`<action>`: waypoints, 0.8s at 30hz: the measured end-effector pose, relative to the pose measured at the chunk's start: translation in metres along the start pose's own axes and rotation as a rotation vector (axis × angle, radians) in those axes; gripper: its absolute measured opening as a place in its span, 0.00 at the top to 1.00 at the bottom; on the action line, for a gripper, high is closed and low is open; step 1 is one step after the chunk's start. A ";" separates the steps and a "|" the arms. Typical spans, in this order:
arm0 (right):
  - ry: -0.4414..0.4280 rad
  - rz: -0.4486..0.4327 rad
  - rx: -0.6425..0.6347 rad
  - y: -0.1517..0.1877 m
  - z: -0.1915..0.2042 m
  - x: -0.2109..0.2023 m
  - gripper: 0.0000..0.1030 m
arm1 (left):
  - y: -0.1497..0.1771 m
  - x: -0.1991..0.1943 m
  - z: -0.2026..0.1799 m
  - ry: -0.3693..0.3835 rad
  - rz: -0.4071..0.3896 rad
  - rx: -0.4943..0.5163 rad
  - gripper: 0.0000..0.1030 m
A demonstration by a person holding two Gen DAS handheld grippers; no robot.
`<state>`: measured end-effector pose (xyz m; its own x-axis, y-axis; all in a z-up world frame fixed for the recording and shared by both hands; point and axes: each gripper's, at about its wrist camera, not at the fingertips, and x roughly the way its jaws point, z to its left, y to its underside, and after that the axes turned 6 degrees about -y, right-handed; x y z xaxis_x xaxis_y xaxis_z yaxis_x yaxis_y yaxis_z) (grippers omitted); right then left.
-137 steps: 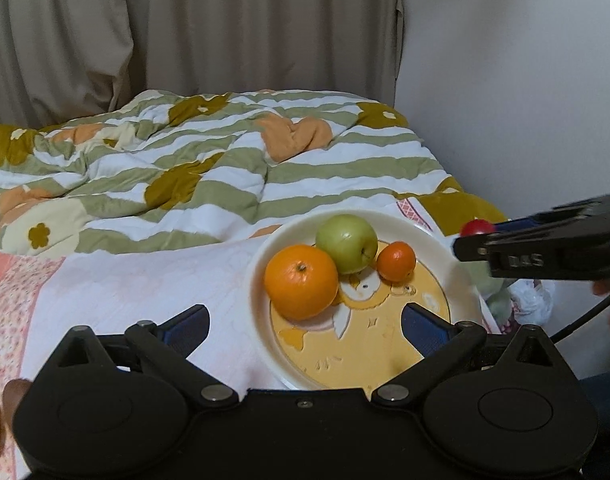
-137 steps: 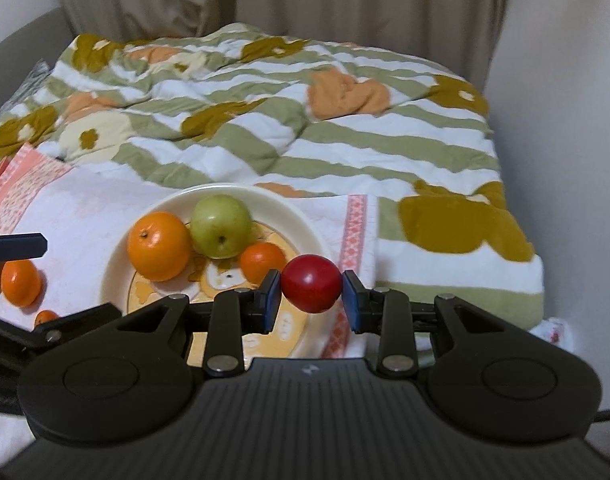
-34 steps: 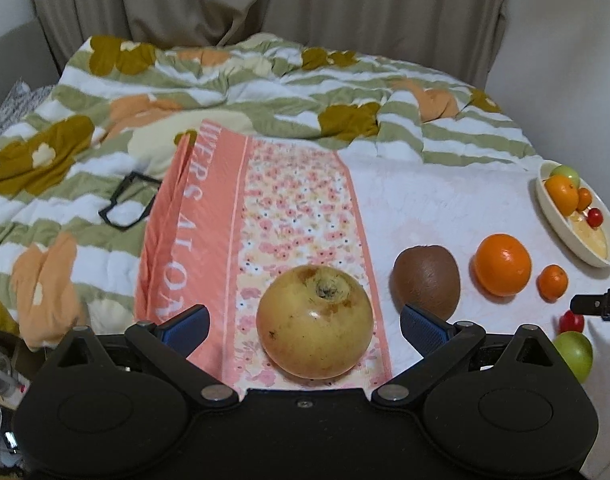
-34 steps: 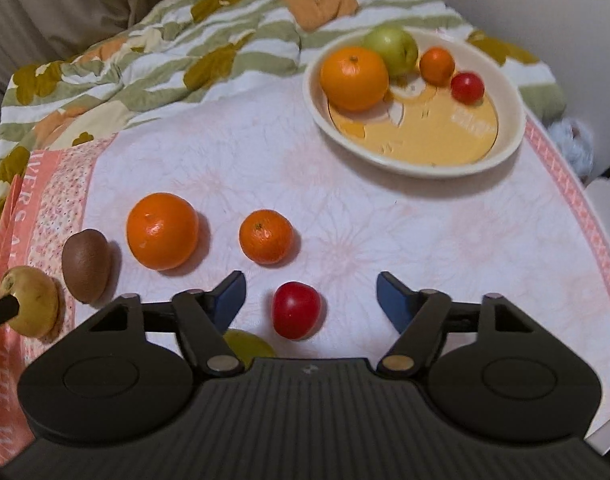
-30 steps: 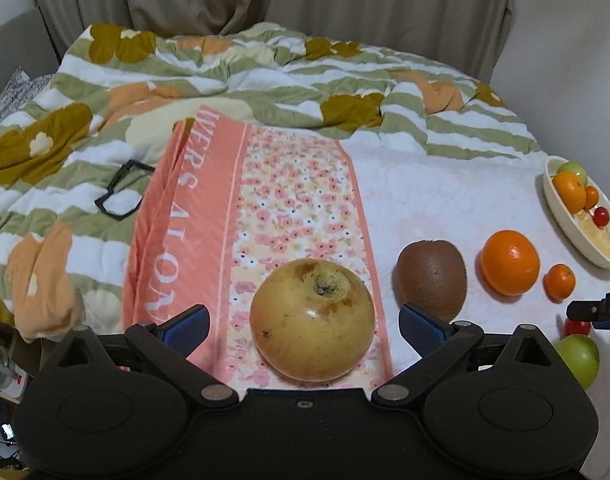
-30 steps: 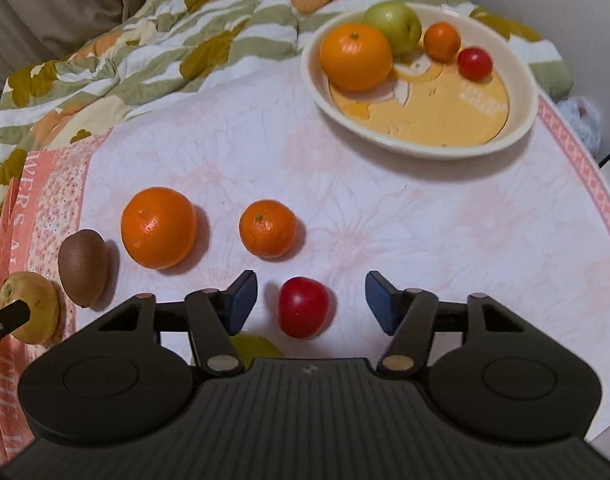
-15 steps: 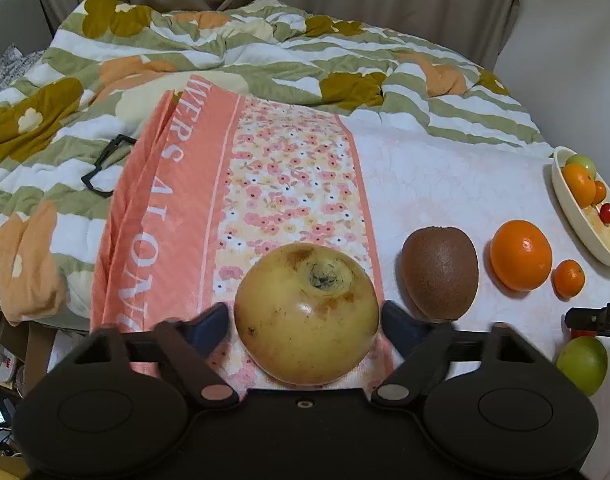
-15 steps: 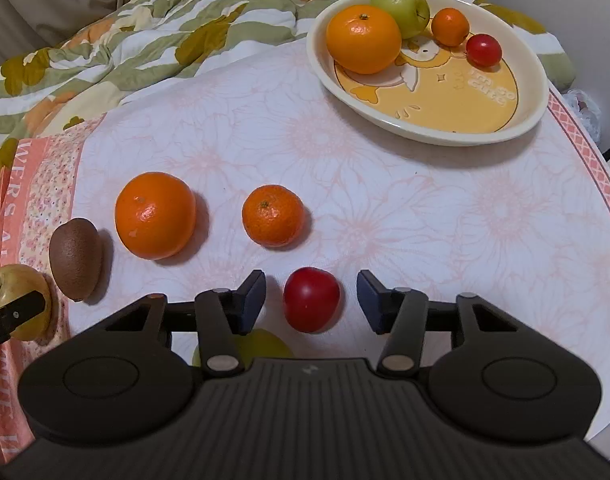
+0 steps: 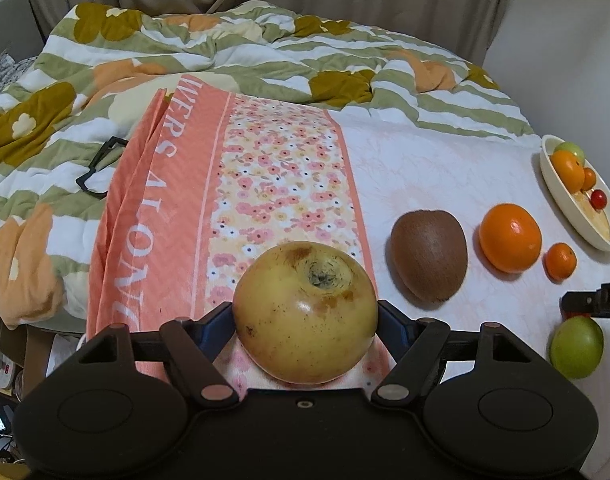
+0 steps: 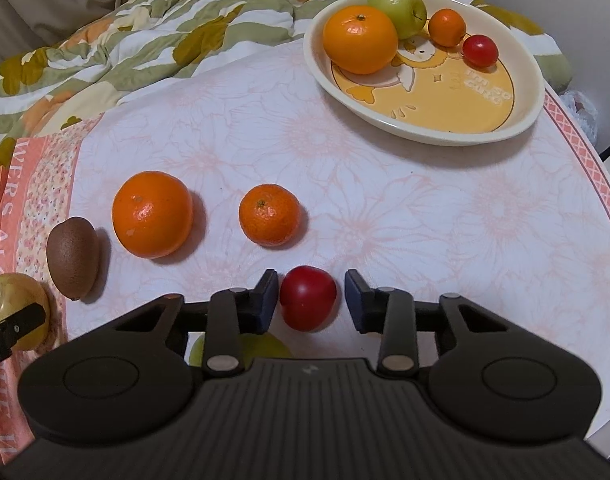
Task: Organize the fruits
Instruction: 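Grasp the yellow pear with the left gripper while the right gripper grasps a red tomato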
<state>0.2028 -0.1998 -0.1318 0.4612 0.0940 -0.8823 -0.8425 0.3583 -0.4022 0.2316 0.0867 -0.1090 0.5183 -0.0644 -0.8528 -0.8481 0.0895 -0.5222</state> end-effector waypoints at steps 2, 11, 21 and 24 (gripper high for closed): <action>-0.002 0.000 -0.005 0.000 0.000 -0.001 0.56 | 0.002 -0.002 -0.001 0.005 0.001 0.001 0.24; -0.016 -0.028 -0.013 0.004 0.006 -0.016 0.57 | 0.008 -0.026 -0.006 0.025 -0.044 -0.001 0.24; -0.034 -0.108 -0.032 0.012 0.008 -0.057 0.57 | 0.015 -0.067 -0.013 0.039 -0.136 0.003 0.24; -0.036 -0.133 -0.033 0.017 0.007 -0.071 0.57 | 0.017 -0.080 -0.016 0.043 -0.168 0.012 0.24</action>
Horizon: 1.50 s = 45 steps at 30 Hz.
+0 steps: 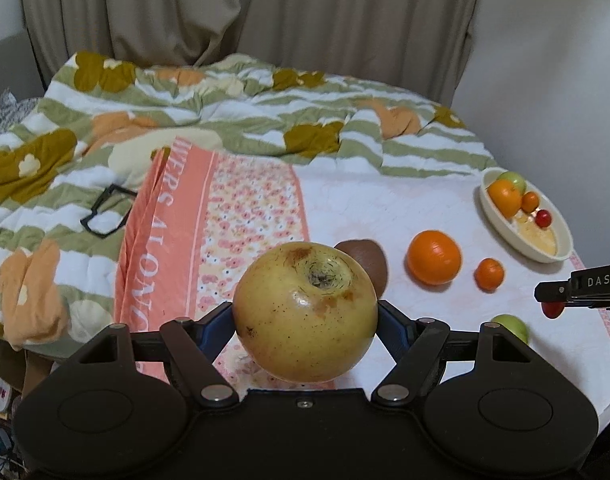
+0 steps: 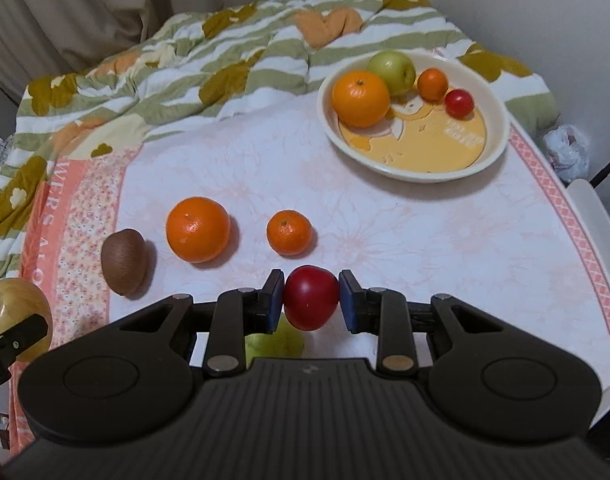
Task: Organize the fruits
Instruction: 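Grasp the yellow pear with the left gripper while the right gripper grasps a red tomato, then carry the pear and tomato in both grippers over the cream bowl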
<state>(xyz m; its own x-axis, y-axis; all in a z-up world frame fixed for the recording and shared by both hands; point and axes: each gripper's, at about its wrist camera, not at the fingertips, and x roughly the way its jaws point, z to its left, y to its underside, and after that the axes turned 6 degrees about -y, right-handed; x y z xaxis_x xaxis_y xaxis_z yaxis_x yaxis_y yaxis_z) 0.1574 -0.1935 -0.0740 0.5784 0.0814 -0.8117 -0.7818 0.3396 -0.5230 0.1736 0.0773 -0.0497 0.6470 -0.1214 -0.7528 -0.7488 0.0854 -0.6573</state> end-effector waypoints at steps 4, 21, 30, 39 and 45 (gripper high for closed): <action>0.005 -0.035 -0.009 0.004 -0.003 -0.020 0.57 | -0.001 -0.016 -0.008 0.022 -0.034 0.007 0.24; -0.113 -0.154 -0.104 -0.025 -0.067 -0.099 0.57 | -0.015 -0.078 -0.116 -0.003 -0.182 0.039 0.24; -0.162 -0.159 -0.209 -0.062 -0.132 -0.109 0.57 | -0.026 -0.078 -0.212 0.003 -0.211 0.009 0.24; -0.144 -0.132 -0.223 -0.097 -0.188 -0.085 0.57 | -0.044 -0.040 -0.280 0.048 -0.175 0.036 0.24; -0.131 -0.110 -0.196 -0.117 -0.211 -0.058 0.57 | -0.057 0.009 -0.307 0.078 -0.125 0.086 0.24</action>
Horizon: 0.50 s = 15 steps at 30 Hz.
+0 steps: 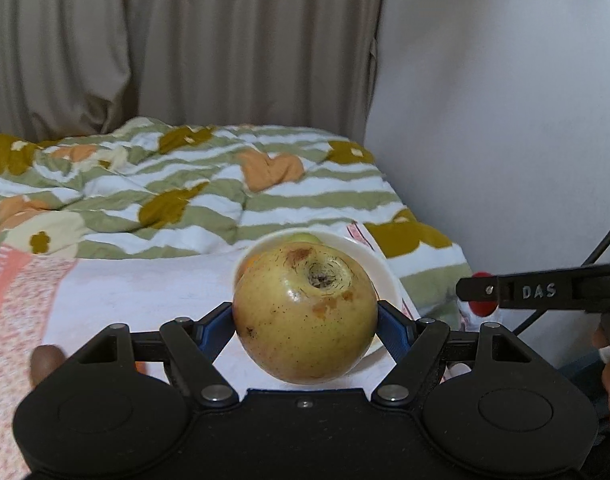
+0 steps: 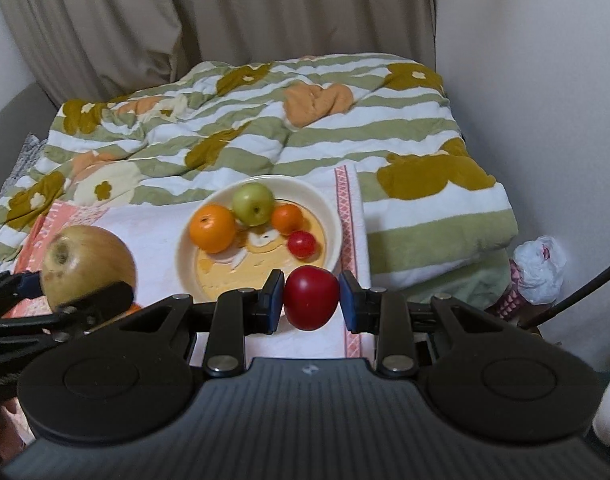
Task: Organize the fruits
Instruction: 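Carry the pear and tomato in both grippers over the cream bowl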
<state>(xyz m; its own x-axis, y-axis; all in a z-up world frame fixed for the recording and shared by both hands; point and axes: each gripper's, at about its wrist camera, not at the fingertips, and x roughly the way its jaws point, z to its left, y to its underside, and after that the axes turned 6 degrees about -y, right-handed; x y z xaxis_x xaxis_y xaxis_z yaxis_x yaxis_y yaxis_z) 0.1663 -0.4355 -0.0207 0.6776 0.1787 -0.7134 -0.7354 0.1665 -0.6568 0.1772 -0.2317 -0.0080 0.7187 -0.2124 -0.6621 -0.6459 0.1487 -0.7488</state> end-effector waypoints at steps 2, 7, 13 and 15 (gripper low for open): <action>0.002 0.008 0.006 -0.004 -0.006 0.009 0.57 | -0.001 0.018 -0.004 0.003 0.019 0.016 0.24; 0.007 0.023 0.010 -0.013 -0.014 0.029 0.57 | -0.004 0.058 -0.010 0.003 0.073 0.052 0.24; 0.006 0.043 0.040 -0.021 -0.023 0.053 0.57 | -0.004 0.106 -0.013 0.007 0.159 0.085 0.24; 0.008 0.052 0.046 -0.022 -0.025 0.059 0.57 | -0.004 0.116 -0.014 0.014 0.179 0.098 0.24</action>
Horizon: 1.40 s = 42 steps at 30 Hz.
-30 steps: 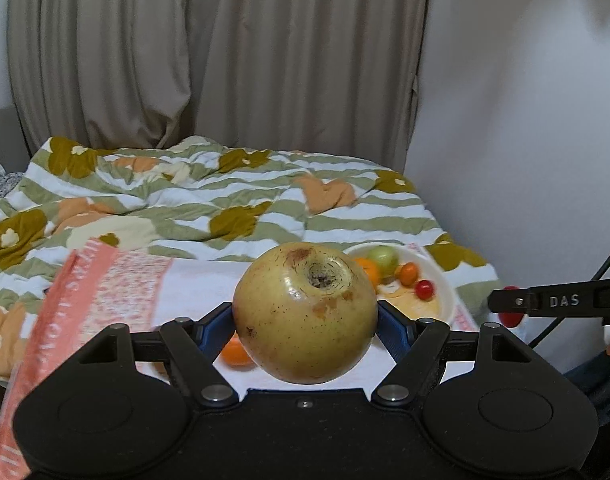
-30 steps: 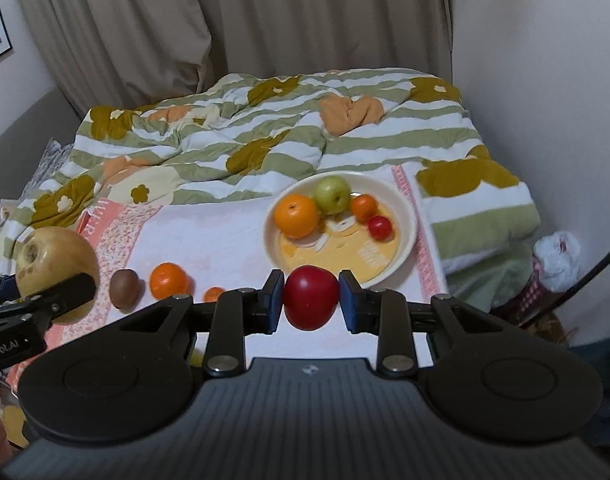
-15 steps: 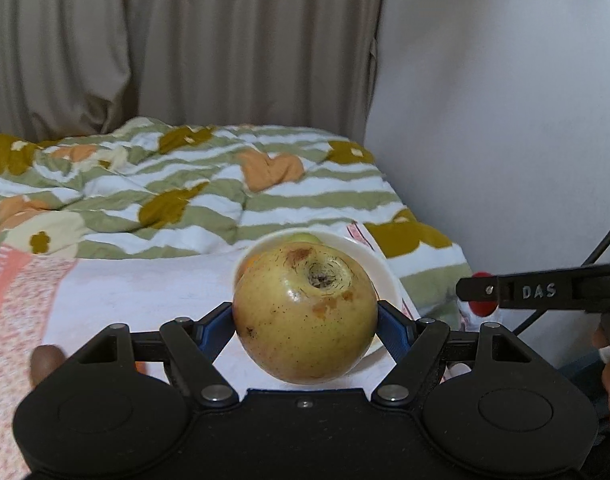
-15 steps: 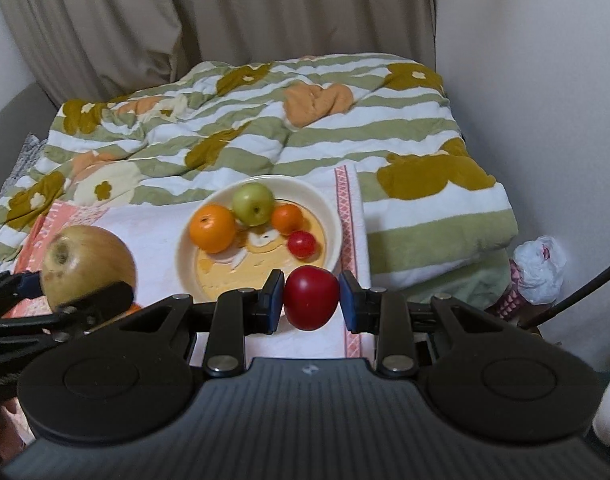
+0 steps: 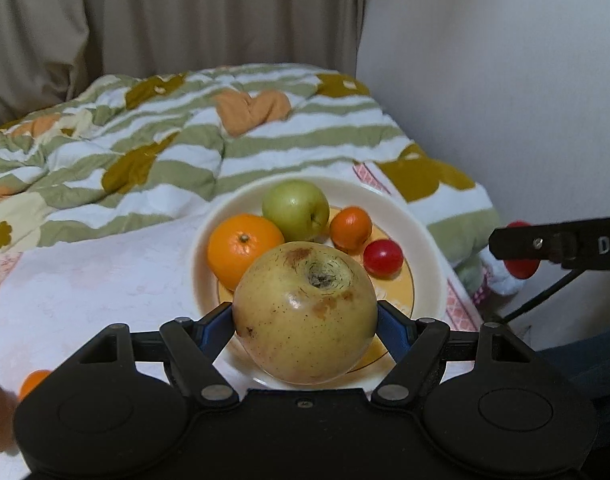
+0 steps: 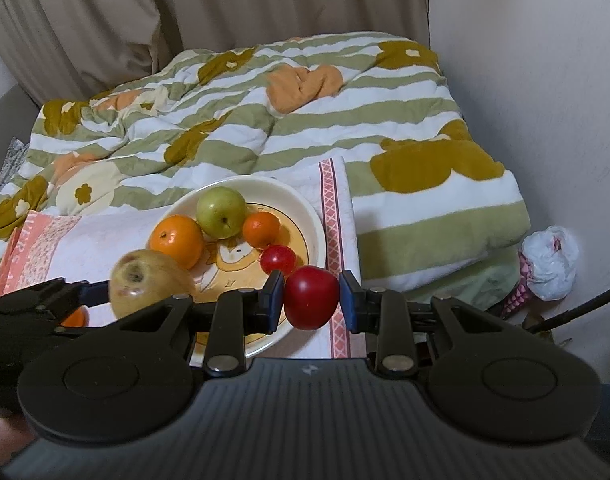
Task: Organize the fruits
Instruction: 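Carry the pear and tomato in both grippers over the cream bowl, then open the left gripper to drop the pear while the right gripper releases the tomato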
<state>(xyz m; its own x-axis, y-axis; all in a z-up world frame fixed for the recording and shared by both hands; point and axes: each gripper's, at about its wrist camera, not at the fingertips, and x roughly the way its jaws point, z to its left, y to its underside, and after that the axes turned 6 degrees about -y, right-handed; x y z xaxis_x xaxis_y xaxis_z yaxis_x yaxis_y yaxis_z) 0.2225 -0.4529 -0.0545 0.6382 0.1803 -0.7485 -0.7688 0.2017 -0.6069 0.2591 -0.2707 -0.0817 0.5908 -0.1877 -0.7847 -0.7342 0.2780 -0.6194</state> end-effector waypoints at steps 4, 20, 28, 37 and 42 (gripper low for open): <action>0.018 0.005 -0.002 -0.002 -0.003 0.008 0.57 | 0.000 0.014 -0.003 0.015 0.033 0.017 0.24; 0.012 0.002 -0.018 -0.003 -0.002 0.001 0.56 | 0.001 -0.001 -0.002 0.032 0.007 0.003 0.00; -0.063 -0.016 -0.170 0.001 0.020 0.002 0.56 | 0.012 -0.042 0.017 -0.002 -0.024 -0.040 0.00; -0.140 0.006 -0.380 0.023 0.038 0.042 0.56 | 0.031 -0.075 0.038 -0.067 -0.049 -0.093 0.00; -0.168 0.020 -0.464 0.037 0.035 0.060 0.56 | 0.046 -0.093 0.044 -0.085 -0.069 -0.137 0.00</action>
<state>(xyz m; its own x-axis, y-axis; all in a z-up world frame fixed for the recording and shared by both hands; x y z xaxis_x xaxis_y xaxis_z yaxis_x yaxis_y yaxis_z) 0.2337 -0.4007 -0.1124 0.5916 0.3403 -0.7309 -0.6938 -0.2469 -0.6765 0.1856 -0.1991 -0.0362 0.6632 -0.1203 -0.7387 -0.7262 0.1356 -0.6740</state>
